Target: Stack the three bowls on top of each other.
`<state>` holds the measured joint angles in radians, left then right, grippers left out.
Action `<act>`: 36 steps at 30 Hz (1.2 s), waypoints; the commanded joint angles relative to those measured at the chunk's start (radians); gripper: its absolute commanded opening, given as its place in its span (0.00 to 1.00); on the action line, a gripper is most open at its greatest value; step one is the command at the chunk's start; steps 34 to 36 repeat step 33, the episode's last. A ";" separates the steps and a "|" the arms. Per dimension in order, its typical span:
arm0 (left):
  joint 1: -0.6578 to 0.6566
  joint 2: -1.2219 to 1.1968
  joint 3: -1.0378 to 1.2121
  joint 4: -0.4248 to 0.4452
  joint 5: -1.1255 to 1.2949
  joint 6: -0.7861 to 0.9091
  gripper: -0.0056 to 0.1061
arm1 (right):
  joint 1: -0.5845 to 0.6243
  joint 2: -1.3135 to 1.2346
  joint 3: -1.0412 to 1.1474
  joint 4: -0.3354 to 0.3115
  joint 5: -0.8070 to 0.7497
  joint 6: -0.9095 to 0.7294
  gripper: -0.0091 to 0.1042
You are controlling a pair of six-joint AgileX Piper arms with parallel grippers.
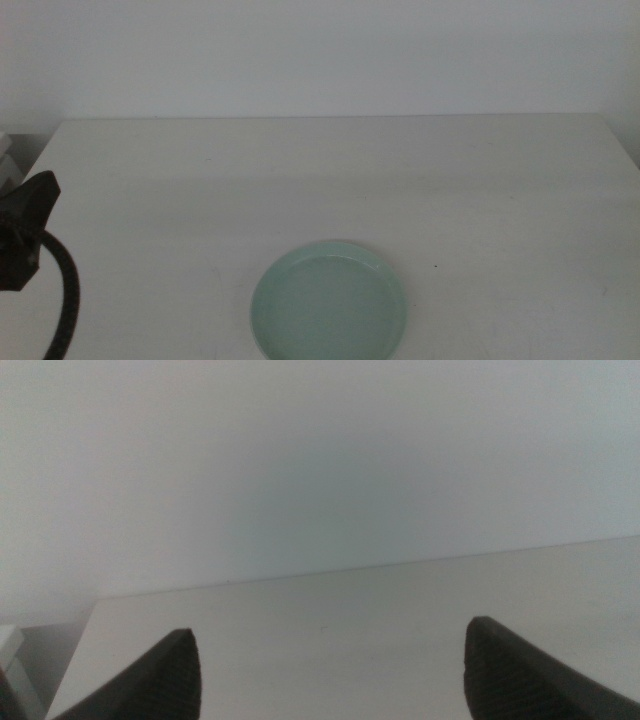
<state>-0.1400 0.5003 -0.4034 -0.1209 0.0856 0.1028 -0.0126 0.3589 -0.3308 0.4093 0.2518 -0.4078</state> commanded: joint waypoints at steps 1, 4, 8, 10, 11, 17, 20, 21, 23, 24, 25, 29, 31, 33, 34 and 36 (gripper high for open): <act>0.000 0.000 -0.012 -0.008 -0.077 -0.015 0.84 | -0.002 0.004 -0.021 0.004 -0.066 -0.002 0.46; 0.000 -0.060 0.030 0.001 -0.070 -0.015 0.84 | -0.004 -0.023 -0.001 0.003 -0.065 -0.002 0.46; 0.001 -0.204 0.118 0.001 -0.071 -0.015 0.84 | -0.004 -0.129 0.073 -0.024 -0.066 -0.002 0.46; 0.001 -0.278 0.166 0.001 -0.071 -0.015 0.84 | -0.004 -0.186 0.122 -0.051 -0.066 -0.002 0.46; 0.001 -0.313 0.194 0.001 -0.071 -0.015 0.84 | -0.003 -0.214 0.157 -0.062 -0.065 -0.002 0.46; 0.001 -0.469 0.355 0.003 -0.043 -0.015 0.84 | -0.003 -0.331 0.313 -0.065 -0.065 -0.002 0.46; 0.001 -0.519 0.417 0.004 -0.015 -0.015 0.84 | -0.003 -0.365 0.355 -0.064 -0.049 -0.002 0.46; 0.001 -0.530 0.433 0.004 -0.011 -0.015 0.84 | -0.003 -0.372 0.353 -0.068 -0.027 -0.002 0.46; 0.001 -0.526 0.428 0.004 0.055 -0.015 0.84 | -0.003 -0.386 0.353 -0.070 -0.025 -0.002 0.46; 0.001 -0.526 0.429 0.004 0.066 -0.015 0.84 | -0.003 -0.388 0.353 -0.069 -0.026 -0.002 0.46; 0.001 -0.526 0.430 0.004 0.075 -0.015 0.84 | -0.003 -0.393 0.353 -0.068 -0.032 -0.002 0.46; 0.001 -0.527 0.430 0.004 0.084 -0.015 0.84 | -0.003 -0.396 0.353 -0.069 -0.037 -0.002 0.46; 0.001 -0.527 0.430 0.004 0.084 -0.015 0.84 | -0.003 -0.396 0.353 -0.068 -0.035 -0.002 0.46; 0.000 -0.527 0.429 0.004 0.084 -0.015 0.84 | -0.003 -0.396 0.353 -0.068 -0.036 -0.002 0.46; 0.000 -0.527 0.429 0.004 0.084 -0.015 0.84 | -0.003 -0.396 0.353 -0.068 -0.036 -0.002 0.46; 0.000 -0.527 0.429 0.004 0.084 -0.015 0.84 | -0.003 -0.396 0.353 -0.068 -0.036 -0.002 0.46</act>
